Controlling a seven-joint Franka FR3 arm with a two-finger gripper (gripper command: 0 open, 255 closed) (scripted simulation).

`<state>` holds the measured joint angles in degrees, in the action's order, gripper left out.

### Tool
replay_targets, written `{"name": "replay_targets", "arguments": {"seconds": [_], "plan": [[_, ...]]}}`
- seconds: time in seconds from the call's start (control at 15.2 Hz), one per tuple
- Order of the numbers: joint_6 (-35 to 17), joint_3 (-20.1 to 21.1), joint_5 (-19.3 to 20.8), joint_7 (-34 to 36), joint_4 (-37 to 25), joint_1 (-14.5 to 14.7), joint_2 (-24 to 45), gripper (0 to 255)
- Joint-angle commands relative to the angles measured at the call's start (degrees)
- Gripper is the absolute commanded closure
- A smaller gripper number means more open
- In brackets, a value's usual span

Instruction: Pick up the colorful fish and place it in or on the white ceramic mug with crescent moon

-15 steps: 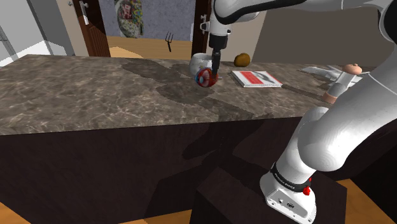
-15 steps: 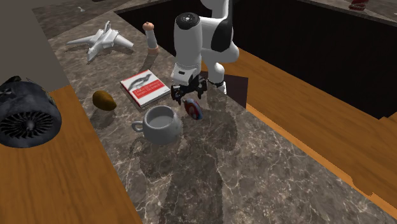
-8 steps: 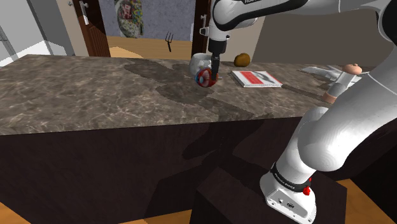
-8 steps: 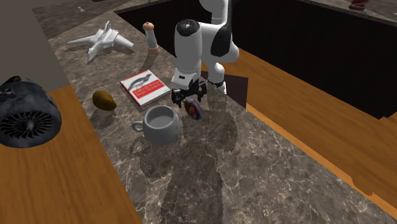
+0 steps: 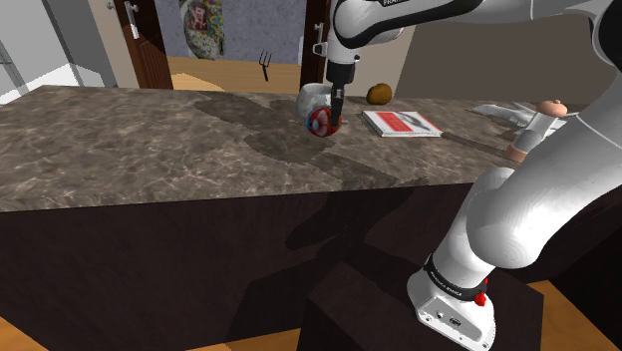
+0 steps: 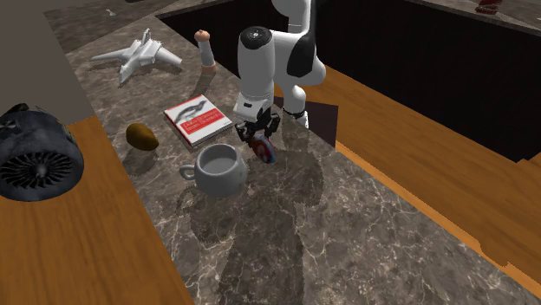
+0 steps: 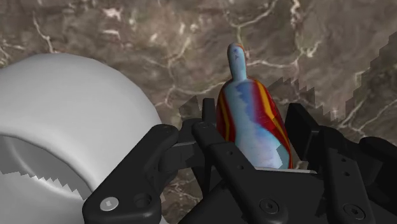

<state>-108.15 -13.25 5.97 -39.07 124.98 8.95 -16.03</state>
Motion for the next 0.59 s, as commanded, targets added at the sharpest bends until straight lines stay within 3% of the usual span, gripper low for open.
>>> {"name": "replay_targets", "arguments": {"seconds": [0.0,0.53], "plan": [[0.0,0.0,0.0,0.0,0.0,0.0,0.0,255],[3.1,0.2,-0.1,-0.1,-2.7,0.1,-0.4,255]]}}
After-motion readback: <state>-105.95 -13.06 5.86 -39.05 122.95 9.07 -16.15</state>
